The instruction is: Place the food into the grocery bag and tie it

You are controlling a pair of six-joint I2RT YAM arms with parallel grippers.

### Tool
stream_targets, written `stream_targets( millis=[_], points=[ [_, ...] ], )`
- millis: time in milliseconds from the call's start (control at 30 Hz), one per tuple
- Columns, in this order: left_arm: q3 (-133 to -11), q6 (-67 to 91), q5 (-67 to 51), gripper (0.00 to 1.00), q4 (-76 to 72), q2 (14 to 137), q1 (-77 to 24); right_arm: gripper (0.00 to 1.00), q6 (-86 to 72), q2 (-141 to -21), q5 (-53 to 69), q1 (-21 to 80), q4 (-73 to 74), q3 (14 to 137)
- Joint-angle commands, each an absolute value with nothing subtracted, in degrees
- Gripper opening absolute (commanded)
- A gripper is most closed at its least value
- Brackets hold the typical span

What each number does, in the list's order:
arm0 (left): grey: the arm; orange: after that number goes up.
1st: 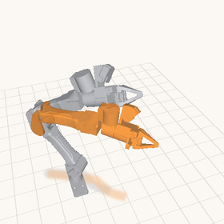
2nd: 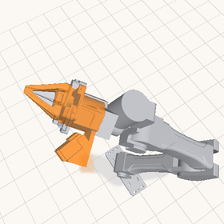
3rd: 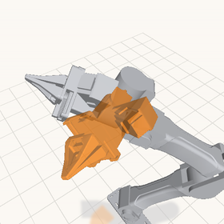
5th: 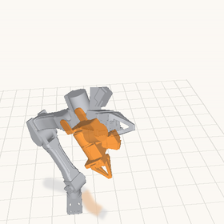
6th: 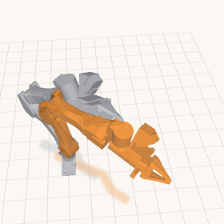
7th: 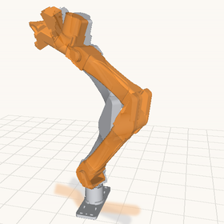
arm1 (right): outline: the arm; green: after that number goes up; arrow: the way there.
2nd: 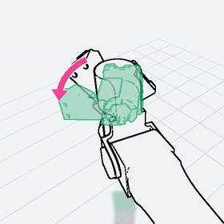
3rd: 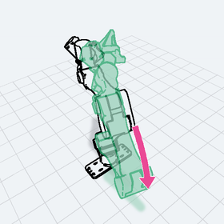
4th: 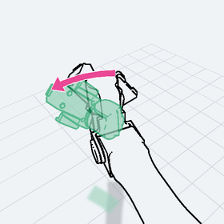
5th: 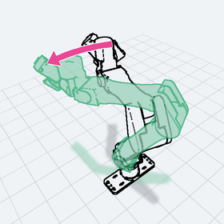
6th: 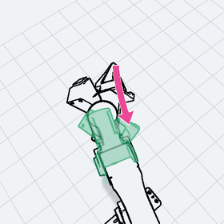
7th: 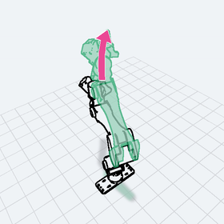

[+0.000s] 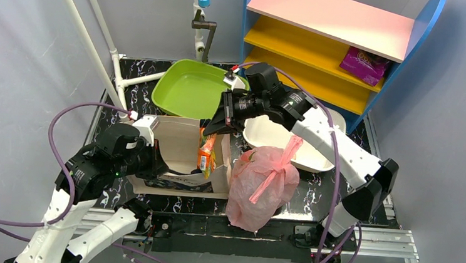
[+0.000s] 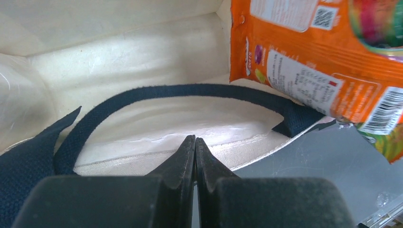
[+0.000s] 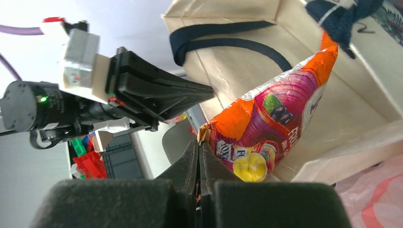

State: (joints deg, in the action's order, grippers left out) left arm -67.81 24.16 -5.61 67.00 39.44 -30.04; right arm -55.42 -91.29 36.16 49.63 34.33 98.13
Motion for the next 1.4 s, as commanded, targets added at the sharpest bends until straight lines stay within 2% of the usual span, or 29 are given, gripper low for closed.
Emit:
stream_targets(
  millis=[0,400,467,533,633,667,700,967,1367],
  points=[
    [-66.98,23.49,-7.29,0.00,68.93,38.76,-29.69,0.01,-55.76,-93.47,40.96,49.61,39.61,102.73],
    [-67.35,21.63,-8.08,0.00,70.08,37.36,-29.62,0.02,-49.76,-100.46,34.47,49.51,55.74,111.81],
    [-67.37,21.43,-8.27,0.00,70.10,37.14,-29.62,0.14,-48.57,-101.69,34.69,49.48,58.39,113.59],
    [-67.37,21.28,-8.27,0.00,70.18,37.09,-29.62,0.32,-47.68,-102.82,34.74,49.52,60.71,115.24],
    [-67.47,21.07,-8.26,0.00,70.47,37.00,-29.62,0.45,-46.60,-103.97,34.89,49.51,63.16,117.45],
    [-67.56,20.95,-8.33,0.00,70.57,36.98,-29.63,0.54,-46.37,-104.12,34.89,49.53,63.66,117.97],
    [-67.54,20.86,-8.36,0.00,70.60,36.91,-29.62,0.58,-46.13,-104.17,34.77,49.49,63.78,118.44],
    [-67.51,20.40,-8.77,0.00,70.80,36.92,-29.62,0.73,-45.19,-104.40,33.49,49.51,65.29,123.31],
    [-68.83,19.69,-8.98,0.03,70.84,37.65,-29.63,0.79,-43.90,-102.48,32.11,49.49,62.25,126.95]
  ],
)
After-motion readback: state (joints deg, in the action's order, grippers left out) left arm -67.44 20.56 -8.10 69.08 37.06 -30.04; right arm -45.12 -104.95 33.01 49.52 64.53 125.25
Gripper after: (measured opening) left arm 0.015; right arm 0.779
